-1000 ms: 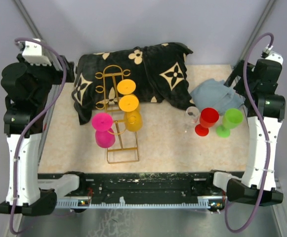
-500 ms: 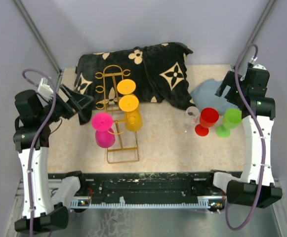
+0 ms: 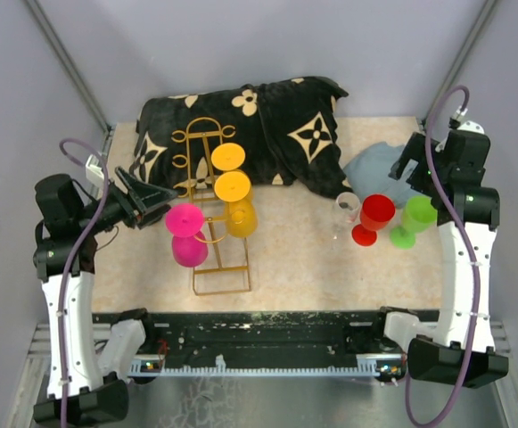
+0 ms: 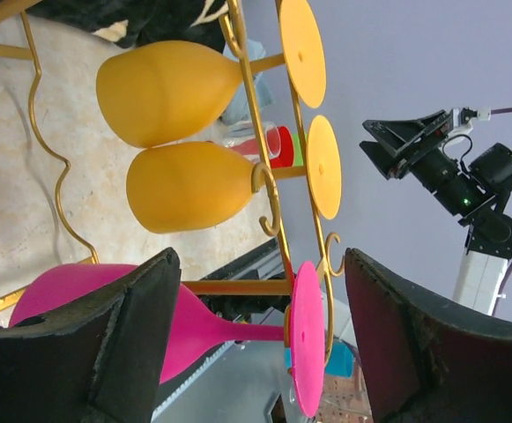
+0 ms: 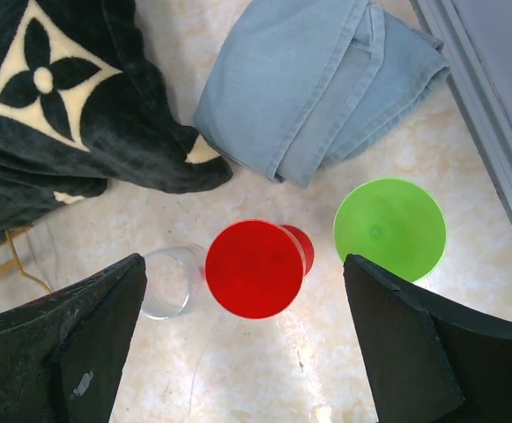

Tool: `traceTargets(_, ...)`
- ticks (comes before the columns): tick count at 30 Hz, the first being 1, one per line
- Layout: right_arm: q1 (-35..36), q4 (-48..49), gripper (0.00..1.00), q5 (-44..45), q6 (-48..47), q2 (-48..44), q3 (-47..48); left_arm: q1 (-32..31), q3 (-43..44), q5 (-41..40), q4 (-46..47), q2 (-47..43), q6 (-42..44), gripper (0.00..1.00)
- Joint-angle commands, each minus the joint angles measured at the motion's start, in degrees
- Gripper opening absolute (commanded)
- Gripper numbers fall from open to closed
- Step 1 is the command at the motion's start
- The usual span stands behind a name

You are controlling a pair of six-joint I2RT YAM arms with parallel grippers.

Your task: Take the wine glass off the wine glass rack

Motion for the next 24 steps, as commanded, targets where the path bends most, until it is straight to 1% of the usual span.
traceTargets(1,0.1,1.6,0.94,-0.2,-0.8,-0.4,0.2,0.9,-1.6,3.6,1.8,-2.3,-0.8,0.80)
traceTargets(7,2.4,1.3,0.94,1.5,-1.7,1.5,1.2,1.5,-2.9,3.8,1.7,-4.4,-0.7,0.81)
traceTargets(12,4.4,1.3,0.95,2.0,-2.3,4.0,2.6,2.1,-2.2,2.1,-0.6,-6.3,0.4,0.78)
traceTargets(16,5.8,1.7,0.95,1.9,-2.5,6.0,3.6,2.8,-1.1,1.1,-2.3,-7.5,1.0,0.73)
traceTargets(22,6.5,2.5,0.95,1.4,-2.5,7.4,3.7,3.3,-0.2,1.2,-3.9,-8.7,1.7,0.62)
traceTargets(24,6.6,2.7,0.96,1.3,-2.5,7.7,3.5,3.3,-0.3,1.6,-3.9,-8.9,1.7,0.60)
